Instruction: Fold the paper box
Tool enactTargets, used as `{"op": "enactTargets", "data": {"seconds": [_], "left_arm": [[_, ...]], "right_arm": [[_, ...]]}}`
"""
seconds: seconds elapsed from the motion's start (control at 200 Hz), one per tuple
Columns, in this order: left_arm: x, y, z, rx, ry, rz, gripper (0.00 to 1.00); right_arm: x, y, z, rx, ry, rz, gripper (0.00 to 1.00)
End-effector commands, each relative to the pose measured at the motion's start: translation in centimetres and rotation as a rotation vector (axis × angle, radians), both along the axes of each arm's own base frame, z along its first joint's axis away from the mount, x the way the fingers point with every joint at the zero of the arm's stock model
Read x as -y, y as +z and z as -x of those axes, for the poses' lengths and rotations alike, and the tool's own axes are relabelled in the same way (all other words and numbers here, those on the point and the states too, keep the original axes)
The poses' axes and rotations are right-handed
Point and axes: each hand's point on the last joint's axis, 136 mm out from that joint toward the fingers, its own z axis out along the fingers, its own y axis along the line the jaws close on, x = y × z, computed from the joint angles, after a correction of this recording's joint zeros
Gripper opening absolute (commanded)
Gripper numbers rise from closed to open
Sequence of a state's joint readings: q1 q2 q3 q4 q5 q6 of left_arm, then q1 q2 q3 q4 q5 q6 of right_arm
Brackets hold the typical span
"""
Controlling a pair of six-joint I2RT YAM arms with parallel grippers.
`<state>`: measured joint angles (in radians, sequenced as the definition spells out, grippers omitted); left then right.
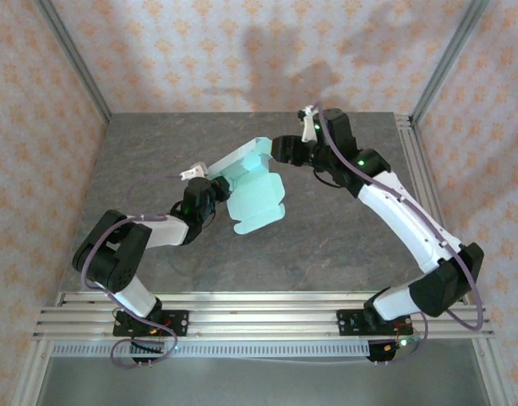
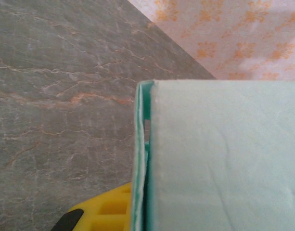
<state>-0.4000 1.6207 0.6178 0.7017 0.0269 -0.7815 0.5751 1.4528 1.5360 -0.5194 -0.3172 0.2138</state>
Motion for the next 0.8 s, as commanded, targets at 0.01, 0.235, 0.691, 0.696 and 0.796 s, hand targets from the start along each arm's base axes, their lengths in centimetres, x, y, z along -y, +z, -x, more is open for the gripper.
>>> {"op": "enactTargets", "data": {"seconds": [0.01,0.235,0.691,0.696,0.796], "left_arm": [[-1.0,0.2,0.1,0.006,0.060,-0.077,0.00],[-0.8,0.0,0.5,-0.005,0.065,-0.109,0.00],[-0.8,0.0,0.5,-0.012,0.070,-0.124,0.00],[-0.7,0.0,0.5,-0.012,0.069,-0.124,0.00],[-0.7,-0.2,0.5,-0.016,0.067,-0.124,0.00]], "right_arm": [[-0.8,-1.8,-0.6,-0.004,-0.006,0.210,0.60],[-5.1,-3.3,-2.3,-0.077,0.037,0.239,0.59],[-7.0,-9.1,-3.3,-0.234,0.035,0.251,0.41],[-7.0,-9.1,-3.3,-0.234,0.035,0.251,0.40],[-7.4,-9.4,-3.4,-0.248,0.044,0.242,0.38]]}}
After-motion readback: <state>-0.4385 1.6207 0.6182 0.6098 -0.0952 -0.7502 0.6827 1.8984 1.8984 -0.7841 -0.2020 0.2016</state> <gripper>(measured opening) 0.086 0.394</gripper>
